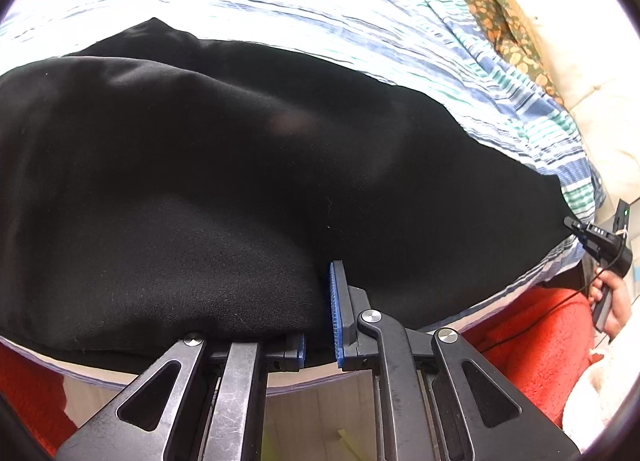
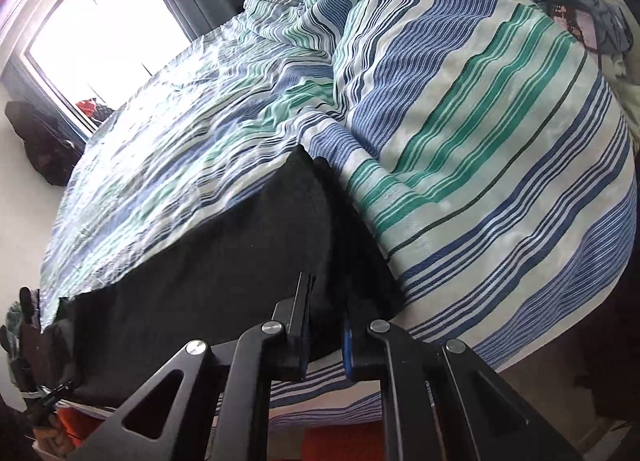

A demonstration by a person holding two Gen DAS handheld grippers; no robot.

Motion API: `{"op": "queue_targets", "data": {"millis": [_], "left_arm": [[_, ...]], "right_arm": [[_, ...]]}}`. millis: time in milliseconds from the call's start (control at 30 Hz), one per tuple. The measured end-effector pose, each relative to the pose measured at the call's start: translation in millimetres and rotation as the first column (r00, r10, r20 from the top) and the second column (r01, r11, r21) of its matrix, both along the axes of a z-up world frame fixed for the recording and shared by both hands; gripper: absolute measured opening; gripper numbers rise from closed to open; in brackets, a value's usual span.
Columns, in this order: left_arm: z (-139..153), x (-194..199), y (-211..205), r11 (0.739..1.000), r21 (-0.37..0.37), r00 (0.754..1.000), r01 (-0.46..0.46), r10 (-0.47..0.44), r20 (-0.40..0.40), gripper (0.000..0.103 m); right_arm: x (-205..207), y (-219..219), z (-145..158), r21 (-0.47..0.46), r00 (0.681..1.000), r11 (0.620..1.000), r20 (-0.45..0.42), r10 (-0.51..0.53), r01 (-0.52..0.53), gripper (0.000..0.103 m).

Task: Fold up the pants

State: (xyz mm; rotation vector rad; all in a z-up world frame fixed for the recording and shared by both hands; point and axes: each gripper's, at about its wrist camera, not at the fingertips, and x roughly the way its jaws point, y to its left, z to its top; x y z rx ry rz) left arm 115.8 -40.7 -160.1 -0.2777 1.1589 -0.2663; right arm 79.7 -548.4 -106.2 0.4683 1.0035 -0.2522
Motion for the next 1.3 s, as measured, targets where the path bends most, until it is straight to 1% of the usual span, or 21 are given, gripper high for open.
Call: {"op": "queue_targets", "data": {"millis": [167, 200, 233, 300, 333, 367, 400, 433, 467, 500, 533, 567, 600, 667, 733, 767, 900, 967, 1133, 1200, 1300], "left_arm": [[2, 1, -1, 1.000, 0.000, 1.000, 0.005, -0.005, -0.008, 0.010], [3, 6, -5, 1.000, 0.006, 1.000, 0.007, -0.007, -0.014, 0.014], [4, 6, -6, 1.000, 0.005, 1.000, 0.018, -0.018, -0.024, 0.017], [6, 2, -11, 0.998, 0.010, 0.997, 0.058, -0.058, -0.056, 0.037], [11, -2, -12, 0.996, 0.024, 0.994, 0.084, -0.082, -0.068, 0.041], [17, -8, -12, 0.993, 0.039, 0.991, 0.116, -0.112, -0.074, 0.050], [25, -14, -13, 0.987, 0.052, 0.987, 0.151, -0.147, -0.069, 0.052], [35, -21, -15, 0.979, 0.065, 0.981, 0.191, -0.188, -0.050, 0.052], [46, -26, -19, 0.968, 0.080, 0.972, 0.237, -0.235, -0.026, 0.053], [57, -30, -26, 0.955, 0.098, 0.959, 0.281, -0.283, 0.002, 0.057], [67, -30, -36, 0.940, 0.115, 0.945, 0.321, -0.326, 0.029, 0.059], [75, -29, -47, 0.925, 0.125, 0.929, 0.359, -0.367, 0.051, 0.066], [81, -25, -61, 0.908, 0.129, 0.910, 0.398, -0.409, 0.070, 0.071], [88, -13, -94, 0.875, 0.135, 0.871, 0.466, -0.480, 0.102, 0.075], [84, 7, -128, 0.849, 0.126, 0.844, 0.514, -0.527, 0.105, 0.076], [80, 20, -141, 0.843, 0.121, 0.838, 0.524, -0.536, 0.106, 0.076], [64, 65, -193, 0.859, 0.131, 0.856, 0.495, -0.508, 0.092, 0.076], [53, 87, -211, 0.871, 0.171, 0.874, 0.461, -0.479, 0.085, 0.076], [29, 119, -229, 0.872, 0.260, 0.896, 0.415, -0.441, 0.050, 0.076], [19, 119, -234, 0.861, 0.288, 0.892, 0.420, -0.450, 0.043, 0.076], [7, 105, -248, 0.806, 0.364, 0.861, 0.467, -0.508, 0.021, 0.076]], "right_arm": [[-4, 2, -1, -0.031, 1.000, 0.999, -0.012, -0.013, 0.013, 0.012], [-3, 2, -1, -0.035, 1.000, 0.999, -0.020, -0.015, 0.014, 0.013], [-4, 3, -2, -0.031, 1.000, 0.999, -0.021, -0.008, 0.008, 0.018], [-6, 6, 2, -0.026, 1.000, 1.000, -0.010, 0.007, -0.007, 0.029], [-7, 10, 4, -0.036, 1.000, 0.999, 0.003, 0.011, -0.010, 0.038], [-13, 14, 10, -0.079, 1.000, 0.997, 0.014, -0.002, 0.003, 0.052], [-21, 20, 18, -0.158, 0.999, 0.987, 0.021, -0.036, 0.039, 0.062], [-30, 26, 27, -0.234, 0.996, 0.969, 0.050, -0.074, 0.084, 0.079], [-41, 33, 37, -0.282, 0.990, 0.952, 0.103, -0.097, 0.122, 0.082], [-52, 40, 46, -0.305, 0.982, 0.941, 0.157, -0.102, 0.146, 0.082], [-59, 47, 53, -0.317, 0.976, 0.936, 0.194, -0.094, 0.154, 0.086], [-64, 56, 56, -0.331, 0.972, 0.932, 0.220, -0.079, 0.150, 0.090], [-65, 64, 57, -0.350, 0.972, 0.927, 0.229, -0.055, 0.135, 0.091], [-59, 79, 56, -0.408, 0.980, 0.908, 0.198, -0.012, 0.094, 0.091], [-50, 89, 53, -0.454, 0.988, 0.890, 0.155, 0.022, 0.052, 0.091], [-46, 94, 51, -0.468, 0.989, 0.883, 0.141, 0.044, 0.028, 0.091], [-42, 105, 46, -0.505, 0.988, 0.862, 0.114, 0.106, -0.034, 0.091], [-44, 105, 46, -0.508, 0.988, 0.861, 0.116, 0.105, -0.032, 0.091], [-51, 87, 47, -0.456, 0.987, 0.889, 0.154, 0.049, 0.027, 0.091], [-53, 80, 48, -0.431, 0.985, 0.901, 0.168, 0.028, 0.047, 0.091], [-55, 75, 49, -0.410, 0.983, 0.910, 0.181, 0.012, 0.065, 0.091]]}}
